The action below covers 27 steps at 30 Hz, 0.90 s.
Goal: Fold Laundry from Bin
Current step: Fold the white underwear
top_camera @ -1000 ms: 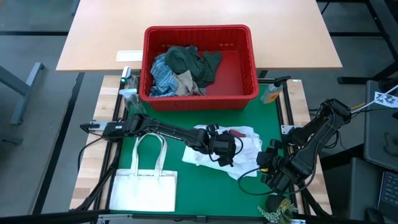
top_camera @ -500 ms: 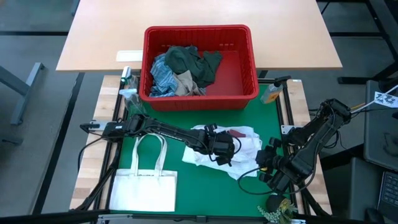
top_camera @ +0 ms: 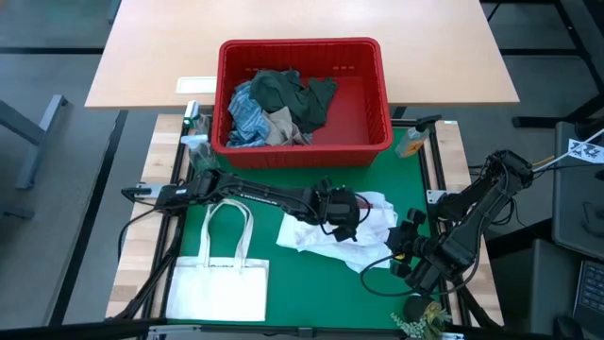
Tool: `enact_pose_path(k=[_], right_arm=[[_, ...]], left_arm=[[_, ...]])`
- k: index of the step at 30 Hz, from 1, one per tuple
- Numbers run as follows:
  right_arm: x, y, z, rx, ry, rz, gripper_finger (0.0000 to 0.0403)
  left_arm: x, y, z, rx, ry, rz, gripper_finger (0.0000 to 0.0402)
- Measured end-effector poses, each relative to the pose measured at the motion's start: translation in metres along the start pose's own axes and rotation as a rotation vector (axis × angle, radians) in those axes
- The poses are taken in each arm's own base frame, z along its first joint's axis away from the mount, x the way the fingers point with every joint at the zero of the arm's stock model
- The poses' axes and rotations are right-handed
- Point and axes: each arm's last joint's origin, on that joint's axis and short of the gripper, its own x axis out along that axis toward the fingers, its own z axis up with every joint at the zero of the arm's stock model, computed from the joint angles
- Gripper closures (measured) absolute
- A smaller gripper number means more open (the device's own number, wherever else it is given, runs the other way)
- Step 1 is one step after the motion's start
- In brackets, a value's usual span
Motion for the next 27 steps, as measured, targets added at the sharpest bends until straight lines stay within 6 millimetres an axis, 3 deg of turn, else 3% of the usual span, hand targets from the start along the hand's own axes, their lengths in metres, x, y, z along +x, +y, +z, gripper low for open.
enact_pose_path(k=[6,12,21,27], right_arm=[[0.000,0.000,0.000,0.000,0.000,0.000,0.0219],[0.000,0.000,0.000,0.000,0.000,0.000,0.0219],[0.000,0.000,0.000,0.000,-0.001,-0.001,0.0219],[0.000,0.000,0.000,0.000,0.000,-0.001,0.0219]], left_arm=[[-0.014,0.005,0.018,-0.041,0.003,-0.142,0.0270],[-0.012,-0.004,0.015,-0.042,0.040,-0.298,0.0270],[0.021,-0.002,0.007,-0.093,-0.057,-0.239,0.0269],[0.049,0.007,-0.009,-0.112,-0.046,-0.201,0.0269]])
